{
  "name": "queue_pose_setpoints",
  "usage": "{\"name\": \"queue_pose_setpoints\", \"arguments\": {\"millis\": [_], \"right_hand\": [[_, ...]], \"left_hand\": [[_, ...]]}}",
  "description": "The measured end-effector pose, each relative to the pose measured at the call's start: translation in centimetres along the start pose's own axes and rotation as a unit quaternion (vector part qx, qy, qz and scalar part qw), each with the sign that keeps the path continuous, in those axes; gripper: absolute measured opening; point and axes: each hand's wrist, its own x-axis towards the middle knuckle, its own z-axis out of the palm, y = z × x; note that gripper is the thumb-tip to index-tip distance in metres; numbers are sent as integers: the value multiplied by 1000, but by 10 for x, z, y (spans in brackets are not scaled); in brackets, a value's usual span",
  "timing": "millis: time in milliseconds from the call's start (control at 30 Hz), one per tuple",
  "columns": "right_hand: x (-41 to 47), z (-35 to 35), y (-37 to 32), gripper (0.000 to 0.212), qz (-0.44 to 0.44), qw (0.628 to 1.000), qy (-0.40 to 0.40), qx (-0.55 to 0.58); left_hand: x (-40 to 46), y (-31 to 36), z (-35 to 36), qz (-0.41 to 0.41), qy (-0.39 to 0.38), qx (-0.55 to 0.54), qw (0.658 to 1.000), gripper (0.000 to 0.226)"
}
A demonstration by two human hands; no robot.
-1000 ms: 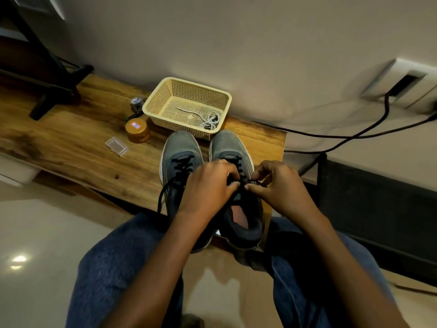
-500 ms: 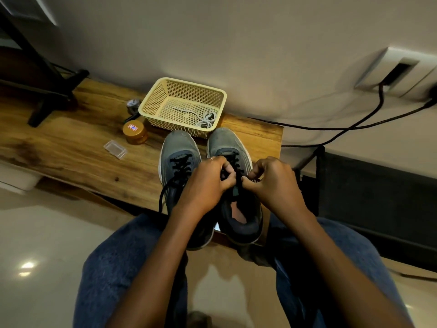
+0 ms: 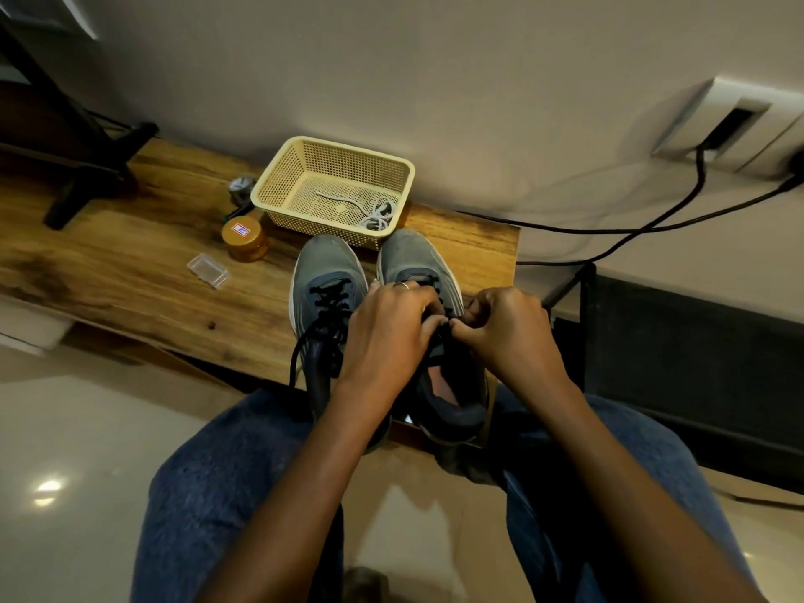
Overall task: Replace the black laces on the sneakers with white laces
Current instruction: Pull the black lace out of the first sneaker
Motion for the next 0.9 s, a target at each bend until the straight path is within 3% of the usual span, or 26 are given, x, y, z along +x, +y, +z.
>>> {"name": "queue_pose_setpoints", "arguments": {"millis": [200, 400, 500, 567, 900], "right_hand": [[-1, -1, -1, 24, 15, 1000, 1, 23], [1, 1, 2, 24, 27, 999, 12, 32], [0, 2, 0, 25, 21, 999, 6, 25], [-1, 2, -1, 29, 16, 1000, 6, 15], [0, 0, 1, 33, 19, 999, 11, 27]], "left_hand": [[0, -5, -6, -40, -21, -52, 998, 4], [1, -13, -13, -76, 11, -18, 997, 4], [1, -8, -10, -45, -5, 27, 999, 29], [-1, -2, -5, -8, -16, 57, 998, 33], [-2, -3, -5, -54, 57, -34, 996, 8]]}}
